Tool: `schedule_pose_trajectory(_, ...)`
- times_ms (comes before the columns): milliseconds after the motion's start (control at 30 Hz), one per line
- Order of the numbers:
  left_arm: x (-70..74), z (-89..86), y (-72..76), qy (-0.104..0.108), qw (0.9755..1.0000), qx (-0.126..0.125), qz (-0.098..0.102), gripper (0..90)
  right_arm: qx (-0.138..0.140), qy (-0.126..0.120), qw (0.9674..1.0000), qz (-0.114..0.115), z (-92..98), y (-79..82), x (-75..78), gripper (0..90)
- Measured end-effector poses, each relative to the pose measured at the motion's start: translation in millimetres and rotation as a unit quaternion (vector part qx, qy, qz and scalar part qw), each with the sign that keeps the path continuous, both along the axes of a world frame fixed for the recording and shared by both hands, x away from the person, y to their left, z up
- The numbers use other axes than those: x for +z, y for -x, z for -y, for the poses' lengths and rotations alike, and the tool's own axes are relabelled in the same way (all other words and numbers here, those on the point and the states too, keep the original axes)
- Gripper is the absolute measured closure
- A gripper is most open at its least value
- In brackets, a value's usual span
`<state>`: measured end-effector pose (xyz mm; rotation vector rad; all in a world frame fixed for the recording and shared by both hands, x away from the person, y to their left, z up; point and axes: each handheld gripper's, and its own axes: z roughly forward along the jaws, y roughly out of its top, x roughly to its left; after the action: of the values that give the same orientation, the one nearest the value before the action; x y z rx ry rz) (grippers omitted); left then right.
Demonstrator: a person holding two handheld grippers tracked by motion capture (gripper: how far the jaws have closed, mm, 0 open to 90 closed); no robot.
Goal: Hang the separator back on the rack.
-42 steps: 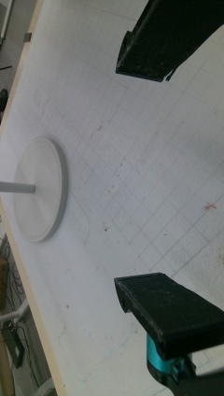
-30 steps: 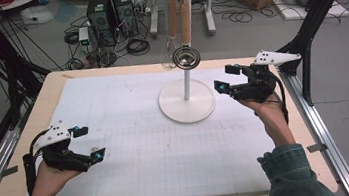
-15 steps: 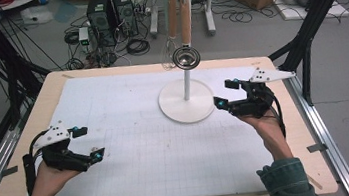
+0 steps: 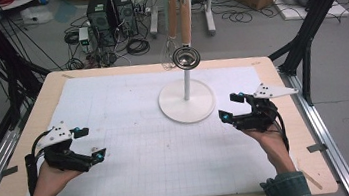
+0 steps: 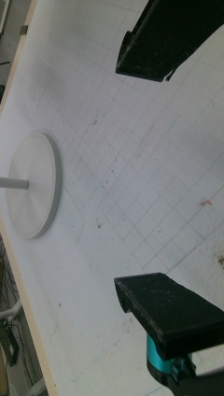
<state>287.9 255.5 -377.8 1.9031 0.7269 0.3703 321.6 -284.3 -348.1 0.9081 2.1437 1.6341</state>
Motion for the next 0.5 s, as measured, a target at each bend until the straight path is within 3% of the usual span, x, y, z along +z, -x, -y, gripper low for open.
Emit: schedule_pose_trajectory(500, -1.2, -2.9, 0.1, 0.001, 1.0000, 0.004, 0.003, 1.7, -0.020, 0.002, 0.9998, -0.010, 11.8, 19.0, -26.5, 17.0)
